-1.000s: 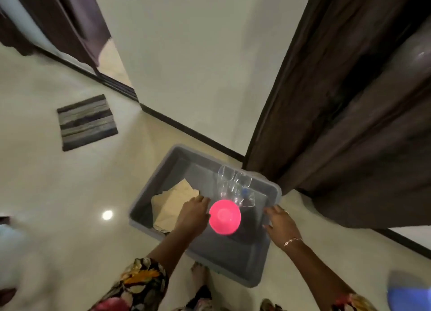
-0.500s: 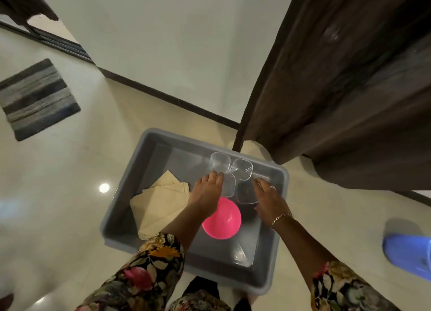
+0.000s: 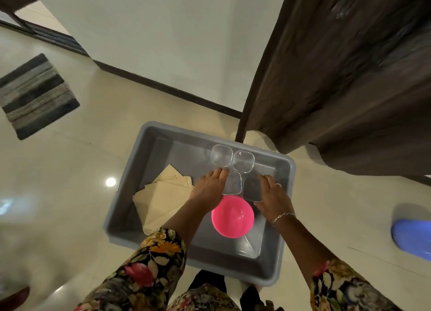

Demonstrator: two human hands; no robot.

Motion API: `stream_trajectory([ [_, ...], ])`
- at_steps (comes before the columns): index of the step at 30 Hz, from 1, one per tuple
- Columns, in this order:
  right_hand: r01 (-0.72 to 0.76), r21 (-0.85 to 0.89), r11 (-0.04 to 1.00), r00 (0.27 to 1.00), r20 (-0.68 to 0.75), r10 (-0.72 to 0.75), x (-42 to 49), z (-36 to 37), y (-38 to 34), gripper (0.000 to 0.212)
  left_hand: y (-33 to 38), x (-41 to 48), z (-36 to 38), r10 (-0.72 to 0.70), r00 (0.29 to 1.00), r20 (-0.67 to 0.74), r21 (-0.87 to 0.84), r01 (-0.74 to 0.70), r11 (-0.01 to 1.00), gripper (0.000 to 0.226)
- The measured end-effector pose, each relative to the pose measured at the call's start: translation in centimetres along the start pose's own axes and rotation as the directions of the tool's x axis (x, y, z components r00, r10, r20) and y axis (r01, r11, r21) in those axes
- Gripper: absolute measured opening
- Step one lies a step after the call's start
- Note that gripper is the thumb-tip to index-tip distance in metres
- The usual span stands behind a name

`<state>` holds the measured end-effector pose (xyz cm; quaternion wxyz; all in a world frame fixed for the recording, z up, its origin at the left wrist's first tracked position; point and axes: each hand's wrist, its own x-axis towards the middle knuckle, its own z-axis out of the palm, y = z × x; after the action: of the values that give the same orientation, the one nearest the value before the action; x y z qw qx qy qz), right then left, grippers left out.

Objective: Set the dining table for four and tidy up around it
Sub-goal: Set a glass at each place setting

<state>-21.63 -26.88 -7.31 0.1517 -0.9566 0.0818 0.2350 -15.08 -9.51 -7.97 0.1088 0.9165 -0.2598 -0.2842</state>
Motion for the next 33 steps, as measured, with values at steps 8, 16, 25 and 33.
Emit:
stream_trajectory([
  [8, 0.002, 0.063, 0.998, 0.999, 0.038, -0.004, -0.8, 1.0, 0.6, 0.071, 0.7, 0.9, 1.1, -0.092, 0.993, 0.071, -0.281, 0.109, 0.954, 0.085],
  [16, -0.042, 0.290, 0.956, 0.999, -0.017, 0.049, -1.1, 0.7, 1.4, 0.070, 0.9, -1.0, 0.7, -0.195, 0.977, -0.085, -0.440, 0.139, 0.887, 0.062],
  [25, 0.112, 0.499, 0.860, 0.961, -0.275, 0.034, -5.4, -4.1, 0.9, 0.071, 2.1, -9.1, -1.3, -0.425, 0.857, -0.291, -0.682, 0.126, 0.720, 0.075],
  [33, 0.488, 0.482, 0.727, 0.871, -0.320, -0.373, -9.7, -7.9, -2.6, 0.072, 6.8, -20.6, -1.6, -0.680, 0.597, -0.426, -0.807, 0.090, 0.584, 0.073],
])
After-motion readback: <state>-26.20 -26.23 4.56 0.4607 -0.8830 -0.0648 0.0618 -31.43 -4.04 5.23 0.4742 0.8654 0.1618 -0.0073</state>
